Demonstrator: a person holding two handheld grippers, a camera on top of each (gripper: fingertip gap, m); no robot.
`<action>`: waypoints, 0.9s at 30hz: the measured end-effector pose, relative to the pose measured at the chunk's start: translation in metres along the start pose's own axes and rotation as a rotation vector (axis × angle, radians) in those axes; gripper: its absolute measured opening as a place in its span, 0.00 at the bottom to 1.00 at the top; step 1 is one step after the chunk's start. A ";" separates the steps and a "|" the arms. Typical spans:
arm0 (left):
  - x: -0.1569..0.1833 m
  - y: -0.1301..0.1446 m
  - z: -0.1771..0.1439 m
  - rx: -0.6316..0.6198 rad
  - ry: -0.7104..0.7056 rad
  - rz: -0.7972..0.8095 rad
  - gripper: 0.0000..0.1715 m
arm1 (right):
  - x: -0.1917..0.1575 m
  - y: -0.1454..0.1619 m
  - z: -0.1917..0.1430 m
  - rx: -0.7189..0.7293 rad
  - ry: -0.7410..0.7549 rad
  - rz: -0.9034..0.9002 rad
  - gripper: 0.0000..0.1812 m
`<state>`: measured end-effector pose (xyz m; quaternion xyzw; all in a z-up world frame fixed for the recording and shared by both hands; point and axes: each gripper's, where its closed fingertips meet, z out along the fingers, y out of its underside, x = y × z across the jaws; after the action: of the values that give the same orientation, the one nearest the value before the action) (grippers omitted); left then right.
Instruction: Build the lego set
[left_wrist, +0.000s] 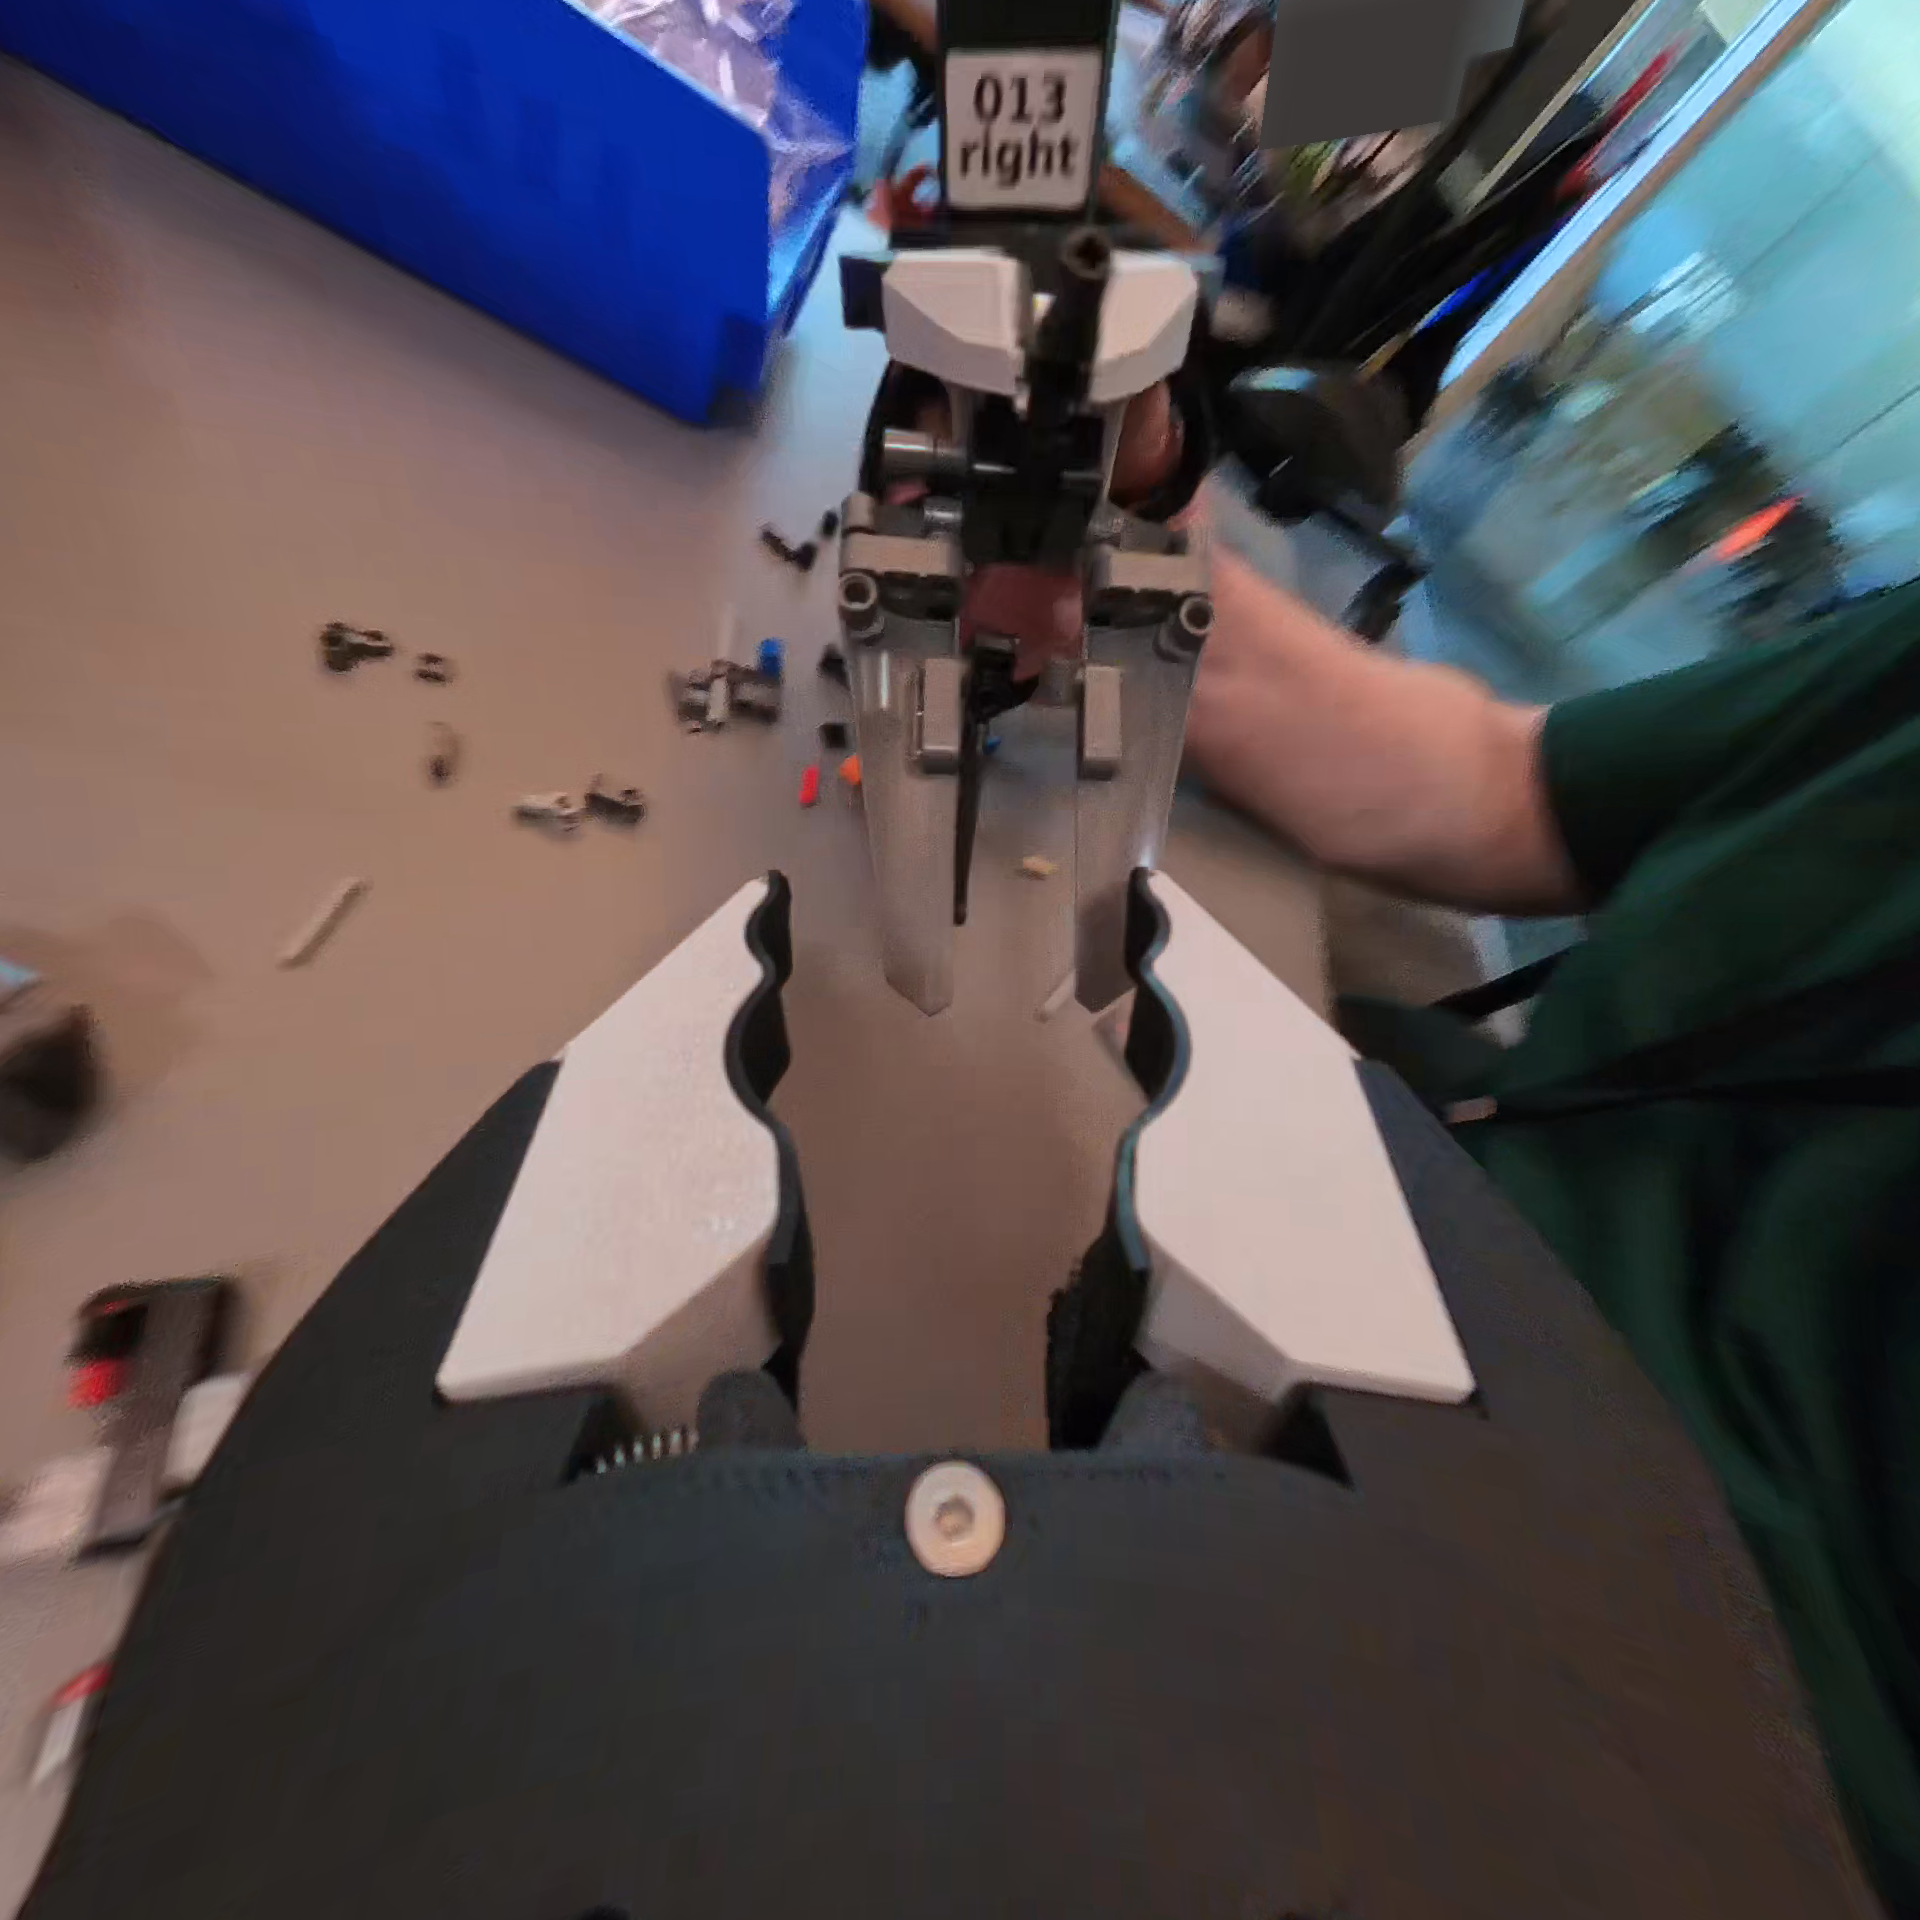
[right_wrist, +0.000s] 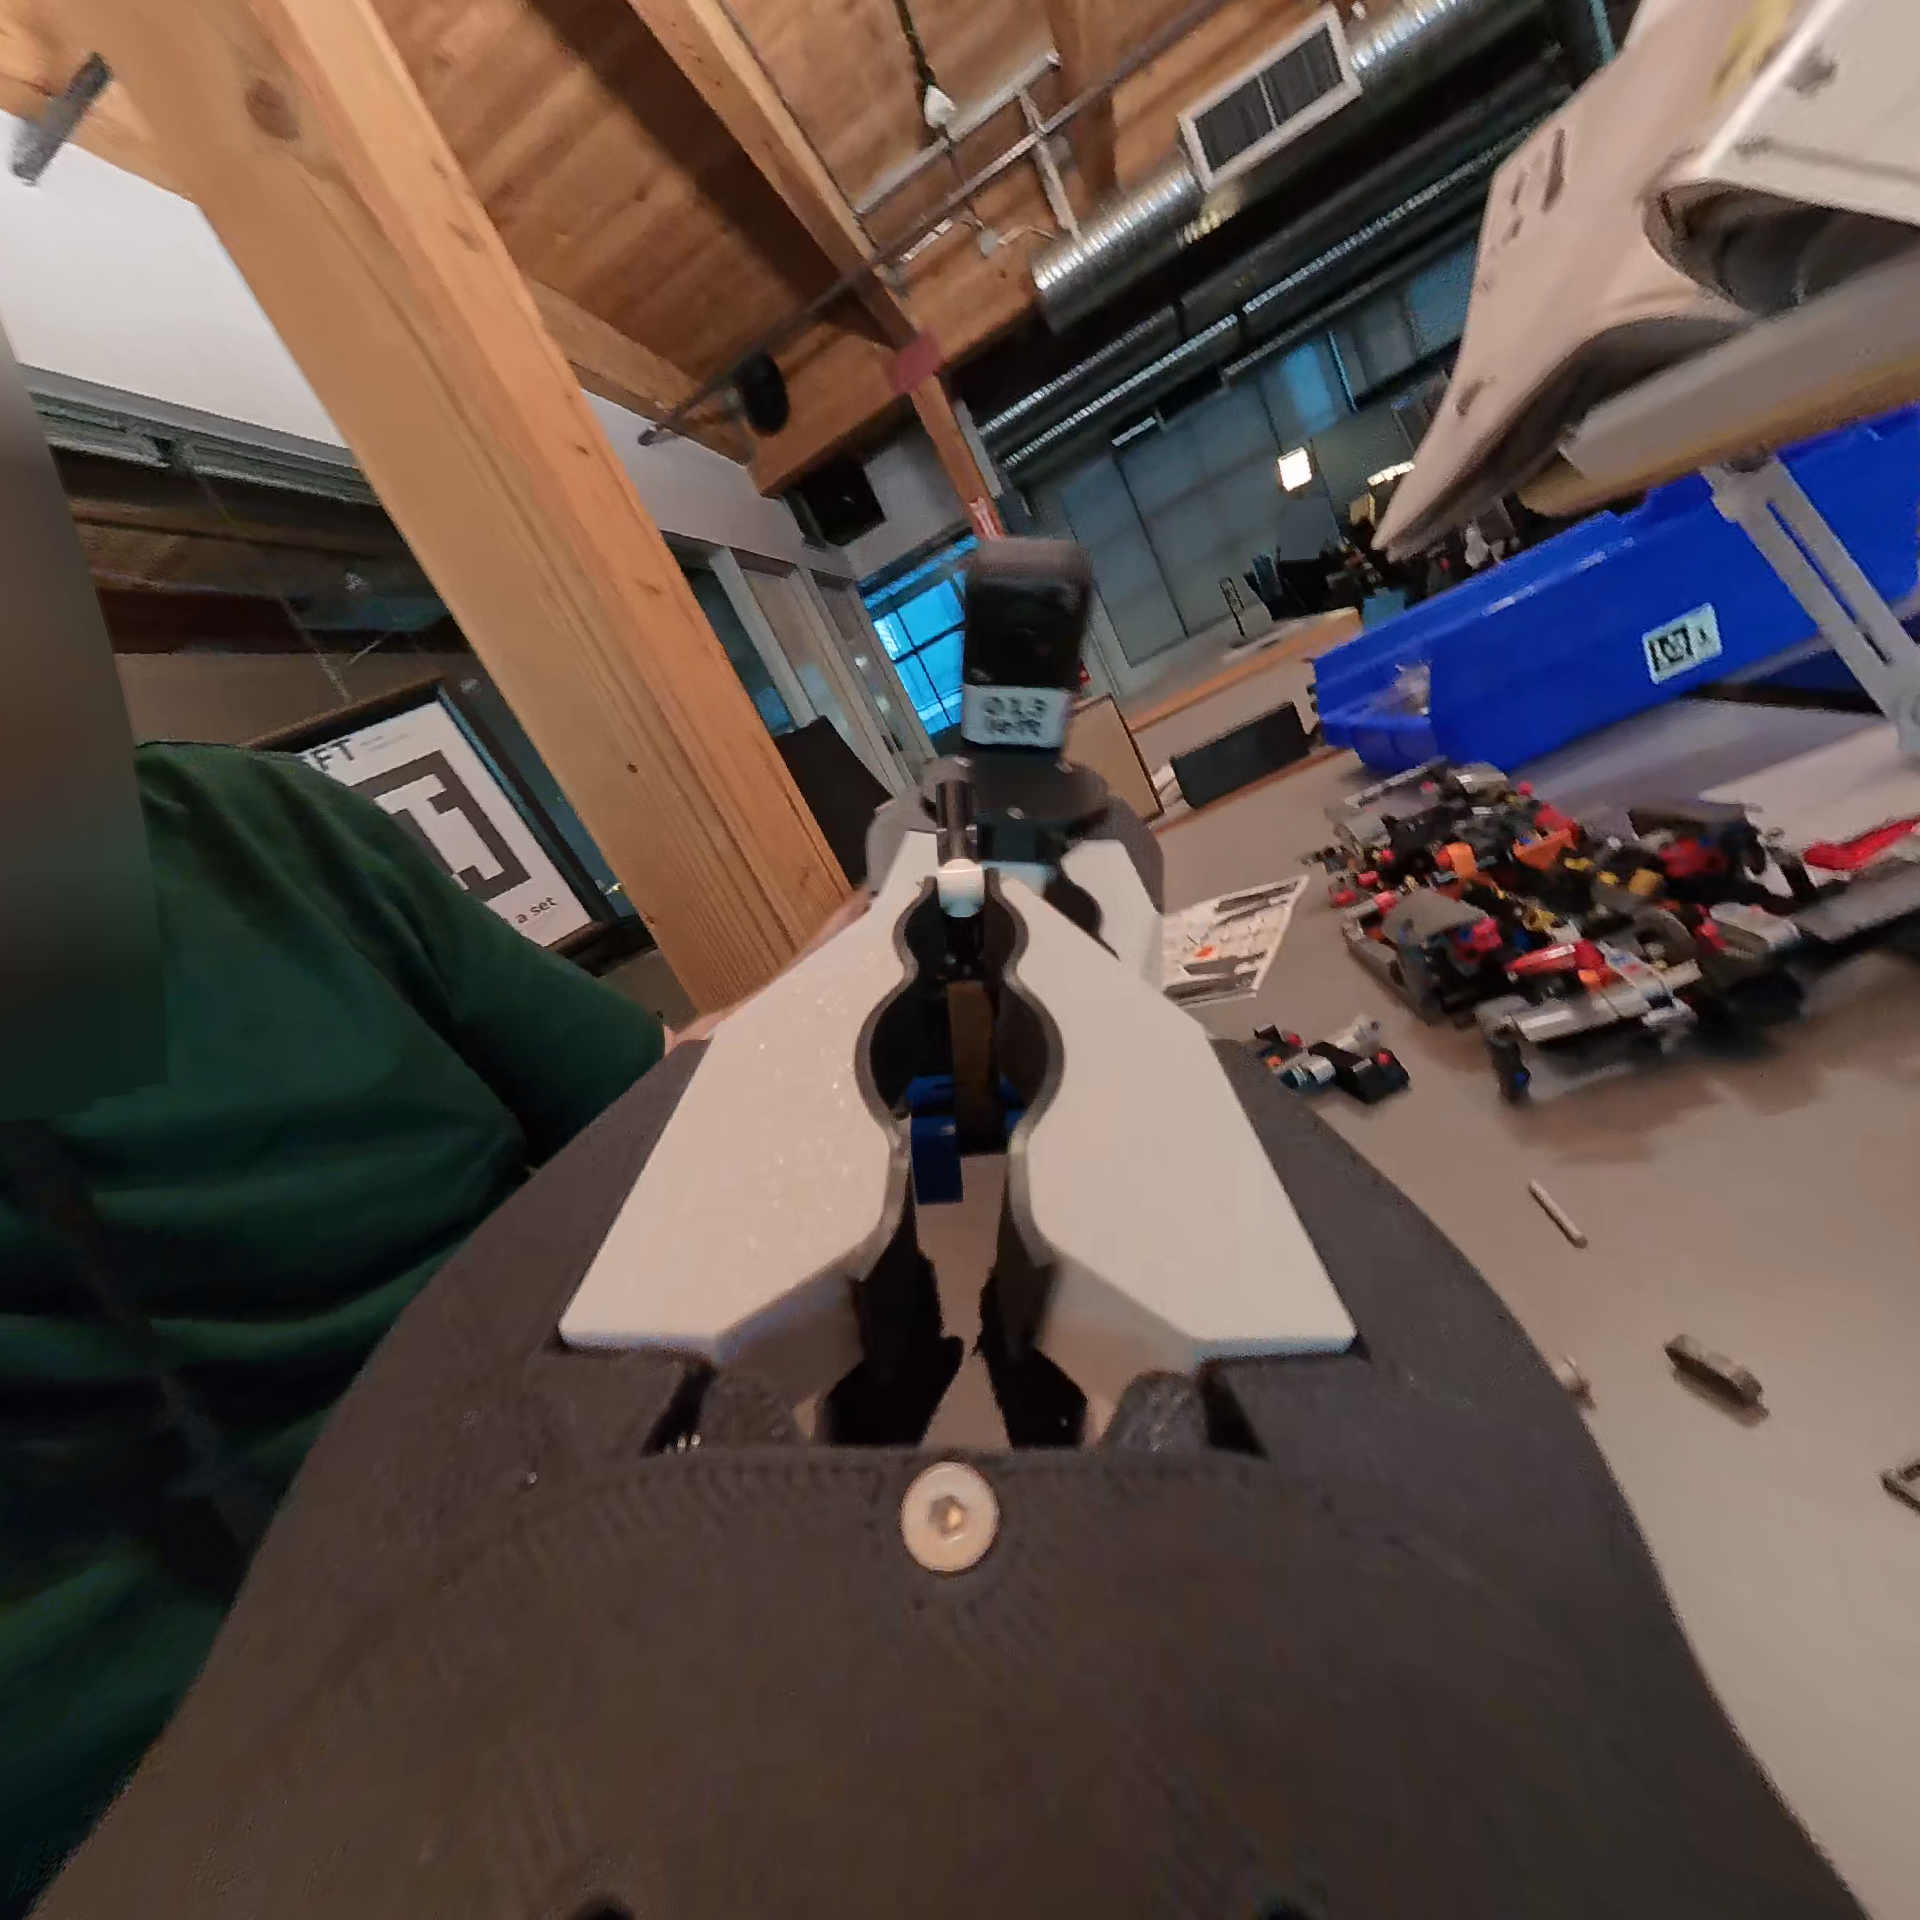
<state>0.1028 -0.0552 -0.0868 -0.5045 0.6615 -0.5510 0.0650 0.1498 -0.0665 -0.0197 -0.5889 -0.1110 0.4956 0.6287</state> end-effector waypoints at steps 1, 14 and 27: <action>0.003 -0.002 0.002 0.030 0.056 -0.045 0.37 | -0.004 -0.003 -0.001 0.009 -0.017 -0.012 0.03; 0.032 -0.021 0.009 0.254 0.385 -0.211 0.07 | -0.027 -0.012 -0.005 0.041 -0.133 -0.058 0.03; 0.012 -0.037 0.001 0.429 0.258 -0.234 0.04 | 0.002 -0.034 -0.024 0.115 0.099 -0.094 0.17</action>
<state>0.1197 -0.0611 -0.0522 -0.4776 0.4699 -0.7421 0.0216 0.1852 -0.0742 0.0017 -0.5699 -0.0786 0.4412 0.6888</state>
